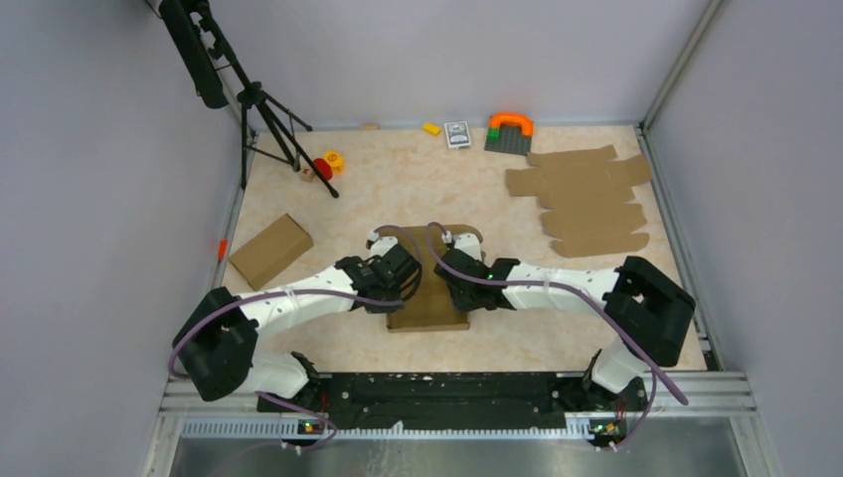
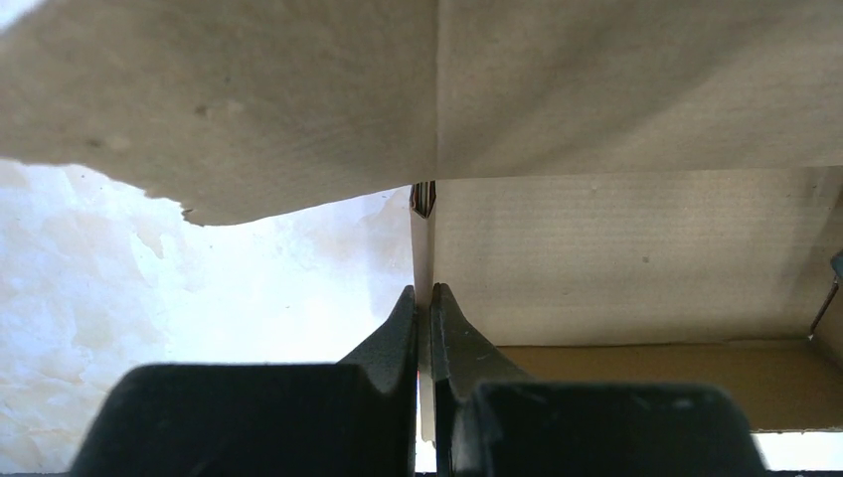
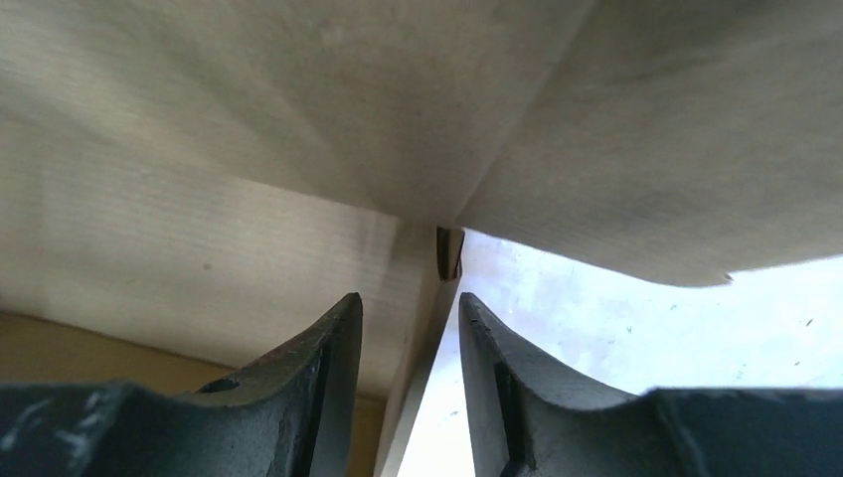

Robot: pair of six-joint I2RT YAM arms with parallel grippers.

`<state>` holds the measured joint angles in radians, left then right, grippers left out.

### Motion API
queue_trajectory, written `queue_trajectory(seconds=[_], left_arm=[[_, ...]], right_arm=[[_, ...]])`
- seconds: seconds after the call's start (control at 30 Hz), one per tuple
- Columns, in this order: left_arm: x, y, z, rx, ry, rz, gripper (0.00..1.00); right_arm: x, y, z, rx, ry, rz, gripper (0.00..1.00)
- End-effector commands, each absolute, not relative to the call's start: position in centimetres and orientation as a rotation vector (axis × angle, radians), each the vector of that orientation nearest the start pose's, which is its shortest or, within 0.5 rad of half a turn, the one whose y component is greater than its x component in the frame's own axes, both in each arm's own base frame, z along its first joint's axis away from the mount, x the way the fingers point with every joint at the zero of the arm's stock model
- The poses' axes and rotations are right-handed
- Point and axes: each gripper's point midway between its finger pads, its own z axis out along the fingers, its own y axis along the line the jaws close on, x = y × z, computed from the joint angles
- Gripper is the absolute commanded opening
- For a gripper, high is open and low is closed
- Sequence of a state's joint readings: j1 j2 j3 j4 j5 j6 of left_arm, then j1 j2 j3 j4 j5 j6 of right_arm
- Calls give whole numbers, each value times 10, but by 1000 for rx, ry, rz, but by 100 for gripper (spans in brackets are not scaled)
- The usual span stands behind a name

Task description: Fold the paper box

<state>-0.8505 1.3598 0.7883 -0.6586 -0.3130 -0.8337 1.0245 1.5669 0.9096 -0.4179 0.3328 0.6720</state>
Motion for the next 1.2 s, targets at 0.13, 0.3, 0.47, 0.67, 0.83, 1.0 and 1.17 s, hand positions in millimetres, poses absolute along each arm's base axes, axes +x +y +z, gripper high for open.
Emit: queue_trajectory(seconds=[0.13,0.3,0.47,0.67,0.83,1.0,1.17], left_arm=[[199,-183,52,-28,2652,-40,0],[199,-183,50,-22,2654,-21,0],[199,-183,51,-8,2656,-5,0],[200,-183,52,20,2655,14,9],[203,-180,55,62,2655,61,30],[205,-180,52,103,2685,119,39],[201,-175,31,120,2729,213,36]], right_arm=[[210,260,35,-423,2537,-106,29],[211,258,36,-425,2515,-154,0],[210,264,46,-397,2494,-64,21],[207,282,72,-343,2429,183,37],[204,278,86,-315,2381,272,43],[198,273,81,-311,2385,297,45],[199,264,70,-305,2388,245,47]])
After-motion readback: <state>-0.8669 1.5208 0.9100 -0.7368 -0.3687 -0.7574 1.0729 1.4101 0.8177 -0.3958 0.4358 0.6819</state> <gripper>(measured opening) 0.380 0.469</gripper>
